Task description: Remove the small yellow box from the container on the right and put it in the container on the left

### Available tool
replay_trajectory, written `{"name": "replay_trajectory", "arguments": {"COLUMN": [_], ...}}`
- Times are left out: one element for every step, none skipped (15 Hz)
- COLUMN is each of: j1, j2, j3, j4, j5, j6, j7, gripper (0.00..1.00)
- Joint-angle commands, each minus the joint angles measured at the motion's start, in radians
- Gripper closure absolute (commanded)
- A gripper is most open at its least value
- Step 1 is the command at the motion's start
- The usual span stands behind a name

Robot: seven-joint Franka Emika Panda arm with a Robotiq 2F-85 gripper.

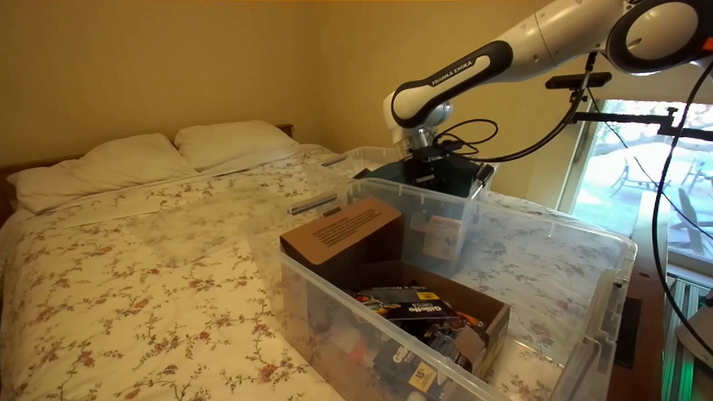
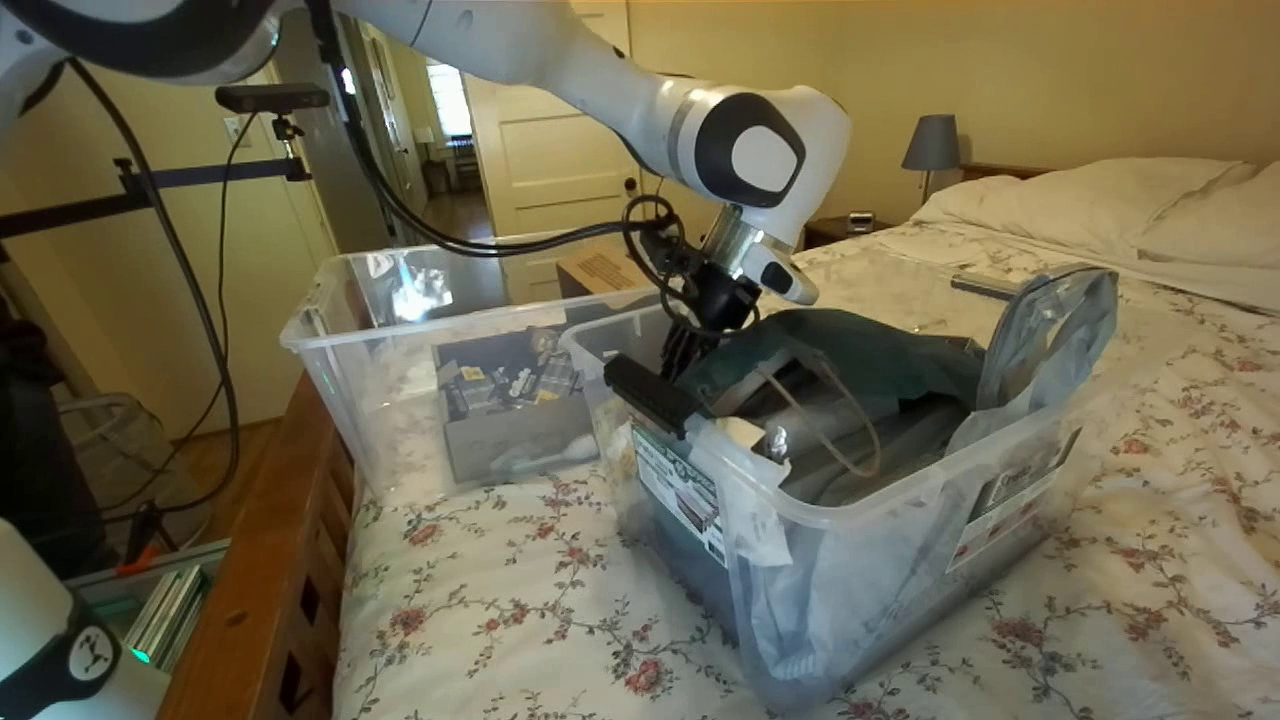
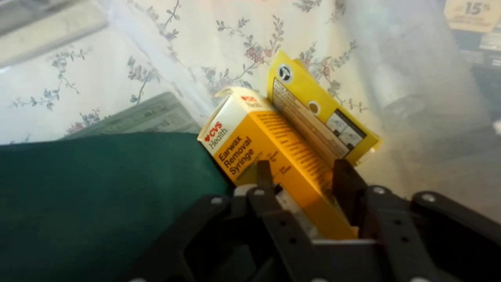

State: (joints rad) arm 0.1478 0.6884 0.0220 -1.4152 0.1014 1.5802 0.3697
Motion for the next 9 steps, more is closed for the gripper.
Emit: {"name": "replay_trajectory", "arguments": {"j1": [-0.046, -0.054, -0.063, -0.071, -0.077, -0.084, -0.086, -0.088, -0.09], "j2": [-0.084, -0.115, -0.15, -0.178, -0.204, -0.234, -0.264, -0.288, -0.313], "j3": [0.014, 0.014, 0.016, 0.016, 0.016, 0.018, 0.015, 0.015, 0.016], "j4": [-0.023, -0.04, -0.06, -0.072, -0.081, -0.095, -0.109, -0.12, -0.134], "j5": [0.075, 0.092, 0.11, 0.126, 0.138, 0.155, 0.163, 0.166, 0.17], "j6": [-0.029, -0.019, -0.011, -0.006, -0.001, 0.003, 0.007, 0.002, -0.01], "j7": [-0.049, -0.06, -0.074, -0.085, -0.098, -0.11, -0.116, -0.127, -0.143], "gripper": [0.88, 0.98, 0.99, 1.0, 1.0, 1.0, 1.0, 1.0, 0.98]}}
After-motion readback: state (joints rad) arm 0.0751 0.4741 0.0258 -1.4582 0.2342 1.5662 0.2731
